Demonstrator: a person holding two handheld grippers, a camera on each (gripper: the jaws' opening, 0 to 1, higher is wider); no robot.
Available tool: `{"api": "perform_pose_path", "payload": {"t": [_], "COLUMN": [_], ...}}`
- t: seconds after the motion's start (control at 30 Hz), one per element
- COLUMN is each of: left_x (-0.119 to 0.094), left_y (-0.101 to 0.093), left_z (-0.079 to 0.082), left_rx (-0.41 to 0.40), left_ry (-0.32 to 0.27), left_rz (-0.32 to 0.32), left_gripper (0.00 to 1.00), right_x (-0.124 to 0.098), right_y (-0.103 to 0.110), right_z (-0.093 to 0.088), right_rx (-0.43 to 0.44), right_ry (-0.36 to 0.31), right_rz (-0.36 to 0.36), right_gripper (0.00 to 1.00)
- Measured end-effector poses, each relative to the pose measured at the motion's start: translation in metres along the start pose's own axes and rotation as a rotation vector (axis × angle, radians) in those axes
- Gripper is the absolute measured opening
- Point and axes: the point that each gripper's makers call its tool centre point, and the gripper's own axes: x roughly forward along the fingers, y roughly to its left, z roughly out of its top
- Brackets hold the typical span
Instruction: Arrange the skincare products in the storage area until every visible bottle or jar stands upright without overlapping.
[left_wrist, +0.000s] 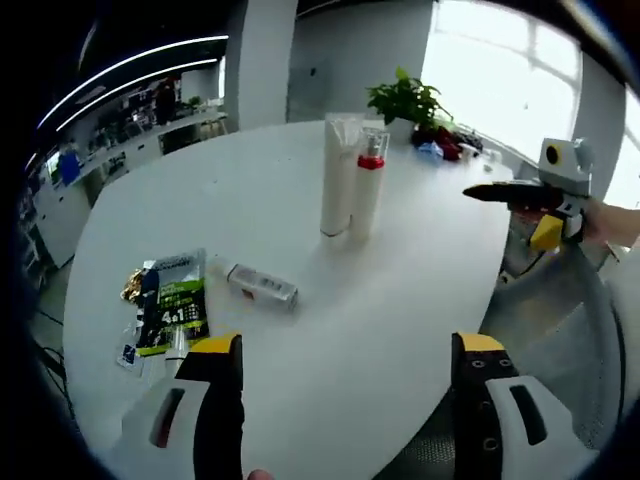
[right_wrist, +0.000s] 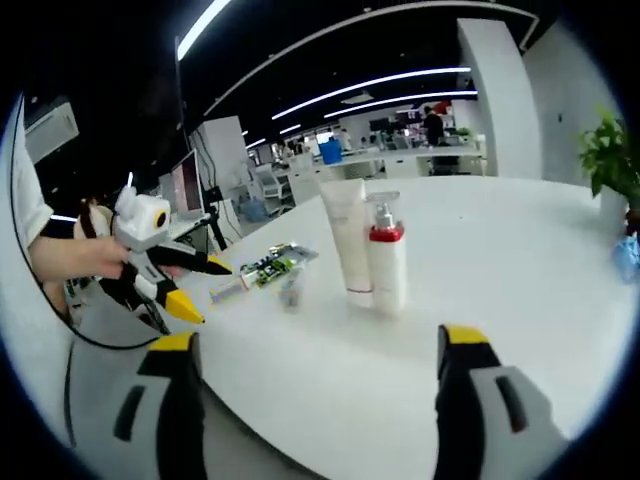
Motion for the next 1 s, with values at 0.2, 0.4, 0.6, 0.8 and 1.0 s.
{"api": "perform_pose_path", "payload": {"t": [0.2,0.4,0.6,0.8,1.0], "left_x": [-0.016,-0.031,-0.043,-0.047,-0.047], "left_y": [0.002,0.005,0.008,0.007,0.007], "left_z": [-0.013,-0.017,-0.021,-0.026,-0.029], "left_rx": [-0.037,-0.073,-0.101,-0.119,-0.134], "left_ry": [-0.007,-0.029,-0.042,-0.046,-0.044], "left_rz": [0.04,0.074,0.107,0.131,0.135], "left_gripper": [0.89,0.9,0.93,0.97,0.97], "right_x": [0.0,-0.001,-0.002,-0.004,-0.003], "right_y": [0.004,0.009,0.014,0.014,0.014], "right_z": [0.002,0.007,0.008,0.008,0.006], "right_rx": [-0.003,0.001,0.0,-0.004,-0.009], "right_ry": [-0.004,-0.014,-0.015,-0.015,-0.012], "right_rz": [-0.006,-0.007,-0.006,-0.012,-0.018], "right_gripper": [0.99,0.99,0.99,0.99,0.98]}}
